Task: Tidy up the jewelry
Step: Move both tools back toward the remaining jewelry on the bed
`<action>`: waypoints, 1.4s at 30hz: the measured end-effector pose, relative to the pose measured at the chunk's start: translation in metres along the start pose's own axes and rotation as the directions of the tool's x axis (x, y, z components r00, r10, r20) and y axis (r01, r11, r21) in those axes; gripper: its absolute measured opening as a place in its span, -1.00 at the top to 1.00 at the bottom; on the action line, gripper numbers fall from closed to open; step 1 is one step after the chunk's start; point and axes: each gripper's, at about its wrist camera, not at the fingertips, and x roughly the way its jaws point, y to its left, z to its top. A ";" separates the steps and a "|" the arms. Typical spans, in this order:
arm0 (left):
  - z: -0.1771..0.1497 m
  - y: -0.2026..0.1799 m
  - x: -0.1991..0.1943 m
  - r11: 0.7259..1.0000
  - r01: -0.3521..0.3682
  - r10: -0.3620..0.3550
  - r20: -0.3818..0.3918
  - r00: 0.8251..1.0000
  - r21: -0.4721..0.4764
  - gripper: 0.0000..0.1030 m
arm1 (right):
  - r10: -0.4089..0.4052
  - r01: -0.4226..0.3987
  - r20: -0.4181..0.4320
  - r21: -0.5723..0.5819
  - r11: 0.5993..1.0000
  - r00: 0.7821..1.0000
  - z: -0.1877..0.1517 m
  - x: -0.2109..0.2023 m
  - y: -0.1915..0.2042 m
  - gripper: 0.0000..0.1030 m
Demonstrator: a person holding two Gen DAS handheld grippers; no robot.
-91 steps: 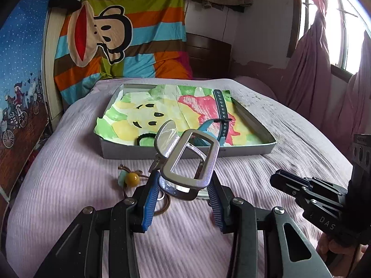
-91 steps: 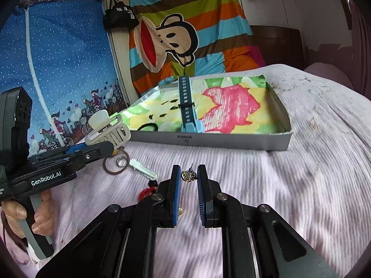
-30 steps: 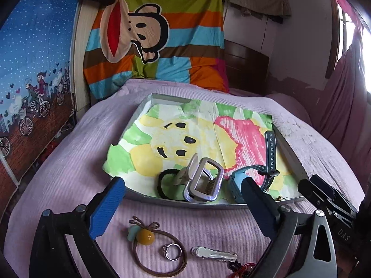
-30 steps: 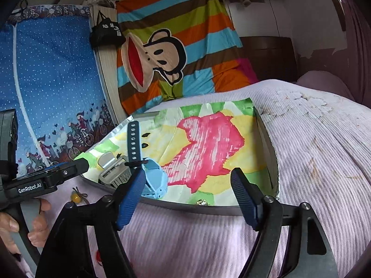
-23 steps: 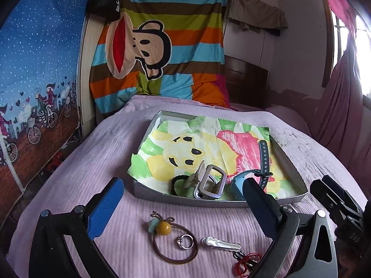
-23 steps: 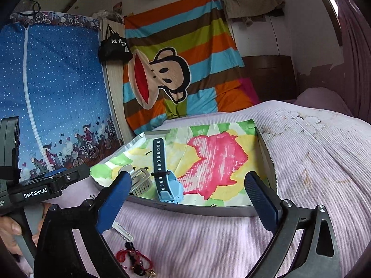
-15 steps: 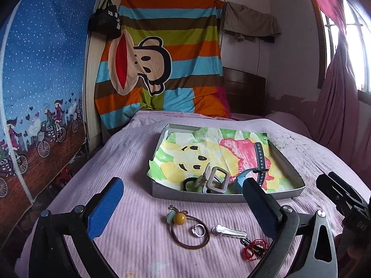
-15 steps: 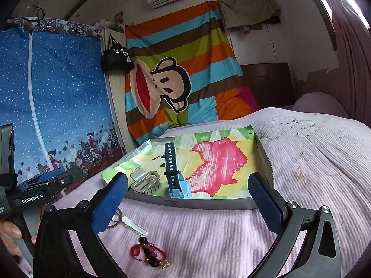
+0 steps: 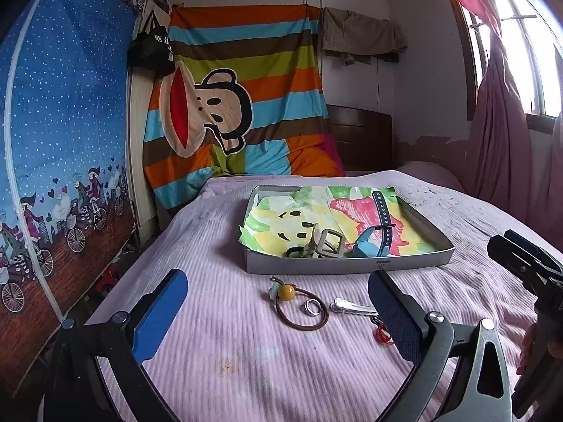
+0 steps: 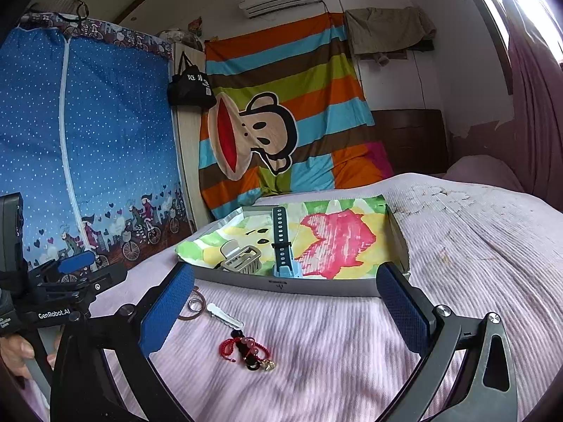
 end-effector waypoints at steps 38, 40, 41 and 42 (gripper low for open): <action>-0.034 0.016 0.055 0.983 0.147 -0.175 -0.323 0.930 -0.110 -0.33 | 0.075 -0.098 -0.352 -0.049 0.994 0.933 -0.059 0.063 0.012 0.08; -0.032 0.016 0.059 0.983 0.140 -0.171 -0.328 0.929 -0.117 -0.28 | 0.070 -0.094 -0.364 -0.050 0.994 0.929 -0.061 0.065 0.012 0.18; -0.031 0.015 0.061 0.984 0.137 -0.169 -0.331 0.928 -0.119 -0.24 | 0.069 -0.094 -0.370 -0.051 0.994 0.926 -0.061 0.066 0.012 0.24; -0.031 0.014 0.064 0.984 0.131 -0.165 -0.337 0.927 -0.120 -0.21 | 0.067 -0.094 -0.376 -0.053 0.994 0.924 -0.062 0.068 0.013 0.26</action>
